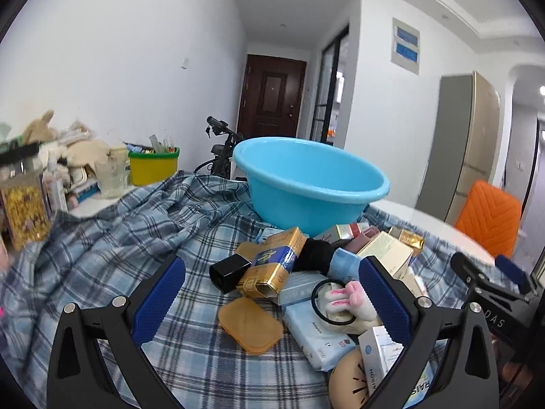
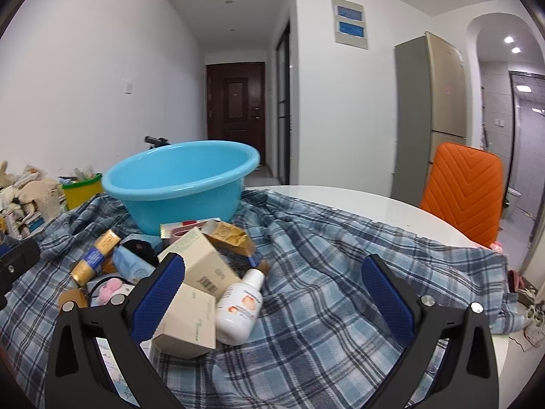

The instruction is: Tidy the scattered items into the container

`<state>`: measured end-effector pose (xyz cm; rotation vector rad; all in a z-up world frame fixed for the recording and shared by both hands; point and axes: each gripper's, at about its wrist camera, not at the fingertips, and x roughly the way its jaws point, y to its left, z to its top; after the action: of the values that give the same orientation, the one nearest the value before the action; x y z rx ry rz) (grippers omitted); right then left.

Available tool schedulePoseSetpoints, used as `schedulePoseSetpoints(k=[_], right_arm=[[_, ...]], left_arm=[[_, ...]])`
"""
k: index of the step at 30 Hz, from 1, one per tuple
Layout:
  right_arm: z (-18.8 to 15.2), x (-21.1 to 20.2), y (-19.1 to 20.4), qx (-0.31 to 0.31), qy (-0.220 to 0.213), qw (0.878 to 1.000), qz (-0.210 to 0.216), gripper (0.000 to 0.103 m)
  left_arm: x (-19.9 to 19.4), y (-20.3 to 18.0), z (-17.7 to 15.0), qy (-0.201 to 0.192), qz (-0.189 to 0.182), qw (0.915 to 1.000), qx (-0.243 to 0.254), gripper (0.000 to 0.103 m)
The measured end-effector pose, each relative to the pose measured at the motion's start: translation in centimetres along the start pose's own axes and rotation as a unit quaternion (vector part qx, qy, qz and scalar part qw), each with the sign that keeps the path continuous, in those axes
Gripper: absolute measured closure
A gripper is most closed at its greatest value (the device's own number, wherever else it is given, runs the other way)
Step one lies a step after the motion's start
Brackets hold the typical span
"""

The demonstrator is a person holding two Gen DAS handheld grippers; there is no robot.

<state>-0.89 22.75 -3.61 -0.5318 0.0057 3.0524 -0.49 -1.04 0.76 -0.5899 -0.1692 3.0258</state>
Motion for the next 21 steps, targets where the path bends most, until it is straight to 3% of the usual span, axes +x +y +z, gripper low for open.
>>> schedulePoseSetpoints(k=[4,6,8,11,13,16,21], right_arm=[[0.0,-0.2,0.3,-0.011,-0.006,1.0,-0.008,0.0],[0.1,-0.6,0.3,-0.015,-0.017,1.0,-0.018,0.0],[0.2,-0.9,0.2,-0.011,-0.027,0.999,-0.021,0.0],[0.5,-1.3,0.2,-0.007,-0.034,0.999,-0.018,0.0],[0.6,-1.7,0.4,-0.017,-0.042,0.999,-0.02,0.0],[0.7,-2.5,0.9,-0.041,-0.062,0.997,-0.028,0.0],[0.8,-3.5,1.5,-0.062,-0.075,0.995,-0.019,0.0]], left_arm=[[-0.8,-0.3,-0.1,-0.02,0.041,0.9988,0.02,0.0],[-0.8,-0.4,-0.1,-0.006,0.064,0.9978,0.02,0.0],[-0.5,-0.2,-0.2,0.001,0.031,0.9994,0.015,0.0],[-0.3,-0.3,-0.5,-0.002,0.014,0.9998,0.014,0.0],[-0.5,-0.6,-0.7,-0.014,0.017,0.9996,0.02,0.0],[0.2,-1.1,-0.9,0.004,0.048,0.9983,0.034,0.0],[1.6,-0.4,-1.6,0.053,0.027,0.9982,0.01,0.0]])
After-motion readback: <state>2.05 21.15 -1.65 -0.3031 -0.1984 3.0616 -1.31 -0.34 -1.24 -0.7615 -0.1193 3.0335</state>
